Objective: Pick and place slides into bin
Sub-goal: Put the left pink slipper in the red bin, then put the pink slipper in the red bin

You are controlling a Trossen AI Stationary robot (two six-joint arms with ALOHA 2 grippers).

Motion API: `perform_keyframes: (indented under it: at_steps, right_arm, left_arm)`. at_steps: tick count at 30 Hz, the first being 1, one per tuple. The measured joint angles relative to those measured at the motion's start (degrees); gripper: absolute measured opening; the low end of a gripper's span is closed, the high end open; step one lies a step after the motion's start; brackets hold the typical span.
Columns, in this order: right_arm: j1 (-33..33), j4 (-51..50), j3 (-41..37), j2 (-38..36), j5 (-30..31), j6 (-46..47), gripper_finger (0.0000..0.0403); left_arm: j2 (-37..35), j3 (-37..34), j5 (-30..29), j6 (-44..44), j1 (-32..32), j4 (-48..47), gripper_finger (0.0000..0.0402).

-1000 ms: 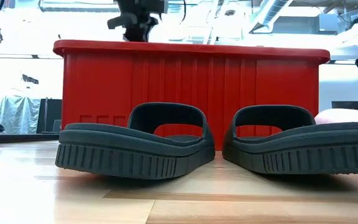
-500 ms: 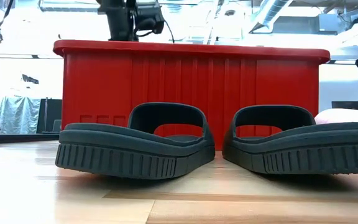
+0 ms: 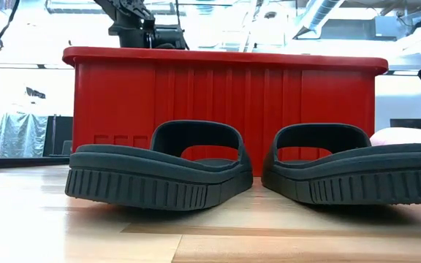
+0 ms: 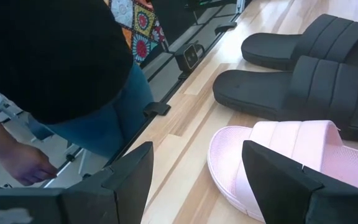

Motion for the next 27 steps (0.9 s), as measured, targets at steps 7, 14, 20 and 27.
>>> perform_keyframes:
  at_steps: [7, 14, 20, 27]
  right_arm:
    - [0.00, -0.01, 0.00, 0.00, -0.01, 0.00, 0.0240]
    - [0.00, -0.01, 0.01, -0.01, 0.01, 0.02, 0.0240]
    - [0.02, 0.01, -0.01, -0.01, -0.01, 0.01, 0.0240]
    - [0.00, -0.01, 0.00, 0.00, 0.01, 0.00, 0.0240]
  left_arm:
    - [0.00, 0.00, 0.09, 0.00, 0.00, 0.25, 0.0029]
    - [0.00, 0.00, 0.09, -0.10, 0.00, 0.22, 0.0059]
    - [0.00, 0.00, 0.09, -0.20, 0.00, 0.22, 0.0086]
    - [0.00, 0.02, 0.04, -0.21, 0.00, 0.25, 0.0124]
